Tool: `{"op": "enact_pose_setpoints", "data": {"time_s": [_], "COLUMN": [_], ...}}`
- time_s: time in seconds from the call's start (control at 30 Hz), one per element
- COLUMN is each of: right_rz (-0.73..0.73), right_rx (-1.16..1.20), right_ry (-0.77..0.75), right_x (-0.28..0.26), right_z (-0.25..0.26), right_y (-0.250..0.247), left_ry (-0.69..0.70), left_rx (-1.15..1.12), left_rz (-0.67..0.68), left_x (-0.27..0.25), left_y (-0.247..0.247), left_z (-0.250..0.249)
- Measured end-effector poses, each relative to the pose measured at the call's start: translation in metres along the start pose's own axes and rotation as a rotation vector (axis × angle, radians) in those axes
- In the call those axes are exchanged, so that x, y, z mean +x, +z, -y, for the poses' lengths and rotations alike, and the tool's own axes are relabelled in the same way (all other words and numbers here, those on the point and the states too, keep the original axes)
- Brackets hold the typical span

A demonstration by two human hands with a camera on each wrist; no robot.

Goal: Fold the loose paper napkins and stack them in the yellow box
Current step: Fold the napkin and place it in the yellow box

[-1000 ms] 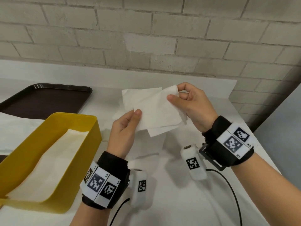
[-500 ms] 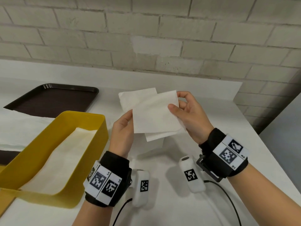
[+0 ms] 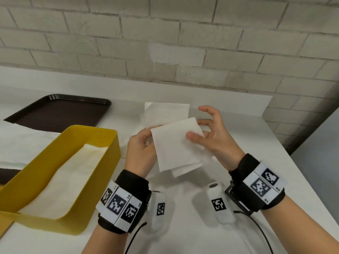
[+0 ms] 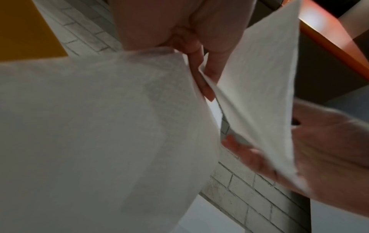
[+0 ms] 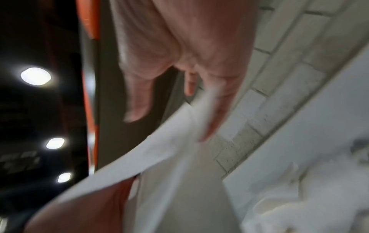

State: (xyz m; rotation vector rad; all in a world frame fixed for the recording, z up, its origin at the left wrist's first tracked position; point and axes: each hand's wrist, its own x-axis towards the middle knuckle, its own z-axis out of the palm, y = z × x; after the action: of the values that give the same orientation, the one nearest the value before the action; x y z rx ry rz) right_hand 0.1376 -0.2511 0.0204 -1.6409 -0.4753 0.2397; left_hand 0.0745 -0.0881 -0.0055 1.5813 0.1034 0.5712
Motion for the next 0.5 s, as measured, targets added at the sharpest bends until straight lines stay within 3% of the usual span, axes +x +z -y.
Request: {"op": "enact_pose_setpoints", "data": {"time_s": [0.1, 0.2, 0.3, 0.5], "right_rz": [0.155, 0.162, 0.058, -0.122], "right_rx": [-0.536, -0.872, -0.857, -0.663], "right_ry": [-0.218, -0.409, -0.511, -0.567], "right_x": [-0.011, -0.019, -0.022, -0.021], "right_z": [-0.003, -0.012, -0.019, -0.017], "right_y": [0.005, 0.016, 0.024, 0.014], "left_ry": [-0.033, -0.03, -0.019, 0.013], "left_rx": [-0.031, -0.05, -0.03, 0.015], "left_rz": [-0.046, -0.032, -0.016, 0.013], "left_x": [0.0, -0.001, -0.003, -0.005], "left_y": [0.003, 0.007, 0.01, 0.012], "left_z": [0.001, 0.0, -0.001, 0.0]}}
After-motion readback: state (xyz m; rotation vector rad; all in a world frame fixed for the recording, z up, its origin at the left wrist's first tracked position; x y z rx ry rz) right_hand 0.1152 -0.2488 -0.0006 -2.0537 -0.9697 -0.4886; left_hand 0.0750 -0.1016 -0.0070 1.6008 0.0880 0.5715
